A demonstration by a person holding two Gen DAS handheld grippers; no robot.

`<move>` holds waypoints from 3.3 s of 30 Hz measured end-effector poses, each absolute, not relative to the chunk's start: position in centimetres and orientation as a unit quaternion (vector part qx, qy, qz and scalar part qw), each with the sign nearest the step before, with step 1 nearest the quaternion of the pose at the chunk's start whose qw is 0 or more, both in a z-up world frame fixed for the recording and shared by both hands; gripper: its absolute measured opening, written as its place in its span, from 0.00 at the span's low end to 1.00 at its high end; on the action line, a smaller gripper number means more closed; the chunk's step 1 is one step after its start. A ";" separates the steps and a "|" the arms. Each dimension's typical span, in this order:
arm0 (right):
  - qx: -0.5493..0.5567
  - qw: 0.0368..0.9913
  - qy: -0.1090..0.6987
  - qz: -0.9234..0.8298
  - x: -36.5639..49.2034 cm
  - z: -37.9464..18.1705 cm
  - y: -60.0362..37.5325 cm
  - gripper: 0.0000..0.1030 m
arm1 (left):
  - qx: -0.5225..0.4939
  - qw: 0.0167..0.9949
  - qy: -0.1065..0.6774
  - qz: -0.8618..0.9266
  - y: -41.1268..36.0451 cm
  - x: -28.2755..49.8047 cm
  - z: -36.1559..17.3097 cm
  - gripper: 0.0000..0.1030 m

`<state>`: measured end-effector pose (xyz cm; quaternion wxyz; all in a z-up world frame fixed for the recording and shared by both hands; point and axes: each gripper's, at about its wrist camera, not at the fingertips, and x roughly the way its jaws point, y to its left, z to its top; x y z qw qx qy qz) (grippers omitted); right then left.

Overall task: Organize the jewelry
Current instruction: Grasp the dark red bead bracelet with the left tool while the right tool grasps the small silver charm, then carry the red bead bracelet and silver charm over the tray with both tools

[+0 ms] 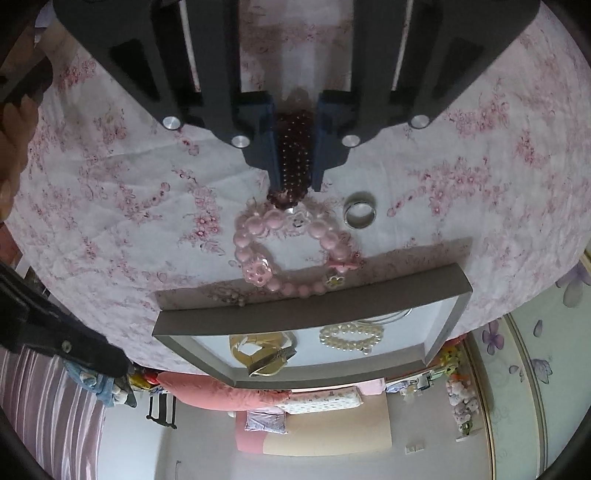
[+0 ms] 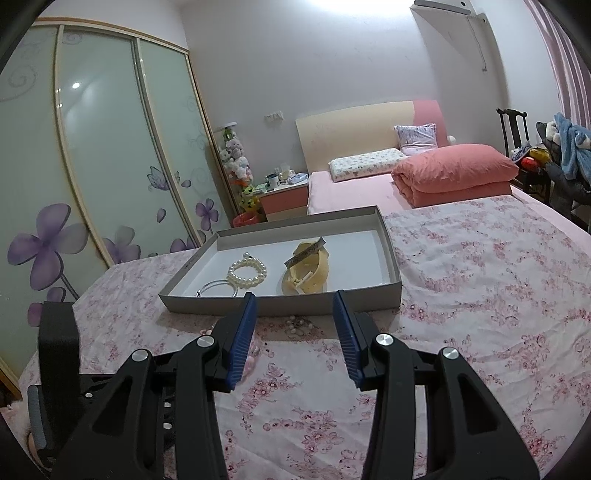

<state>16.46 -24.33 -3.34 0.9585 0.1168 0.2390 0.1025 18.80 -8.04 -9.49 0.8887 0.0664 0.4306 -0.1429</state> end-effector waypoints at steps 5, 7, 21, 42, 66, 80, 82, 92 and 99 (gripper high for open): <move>0.114 0.953 0.261 0.102 17.2 -3.9 -24.3 0.43 | 0.052 0.889 0.431 -0.147 -5.6 17.8 -9.1 0.12; 0.109 0.950 0.274 0.101 17.7 -4.2 -24.2 0.43 | 0.044 0.891 0.431 -0.137 -4.0 17.6 -8.9 0.11; 0.005 0.902 0.423 0.085 23.9 -8.6 -19.9 0.38 | 0.004 0.902 0.428 -0.060 3.9 17.6 -8.0 0.11; 0.037 0.899 0.423 0.104 20.6 -8.0 -21.6 0.07 | -0.014 0.904 0.423 -0.068 3.8 17.0 -8.2 0.11; 0.091 0.964 0.202 0.147 13.4 0.7 -21.4 0.07 | -0.017 0.951 0.292 -0.096 0.3 13.6 -2.6 0.11; 0.061 0.986 0.106 0.116 11.0 2.1 -20.2 0.07 | -0.003 0.969 0.230 -0.095 -1.5 13.1 -0.4 0.11; 0.055 0.987 0.097 0.112 11.0 2.3 -20.0 0.07 | 0.004 0.971 0.217 -0.095 -2.0 13.0 0.1 0.11; 0.042 0.993 0.064 0.091 11.4 2.4 -19.9 0.07 | 0.013 0.979 0.181 -0.092 -3.2 13.2 1.0 0.11; 0.038 0.993 0.062 0.088 11.9 2.5 -20.0 0.07 | 0.009 0.978 0.184 -0.095 -3.2 14.0 1.2 0.11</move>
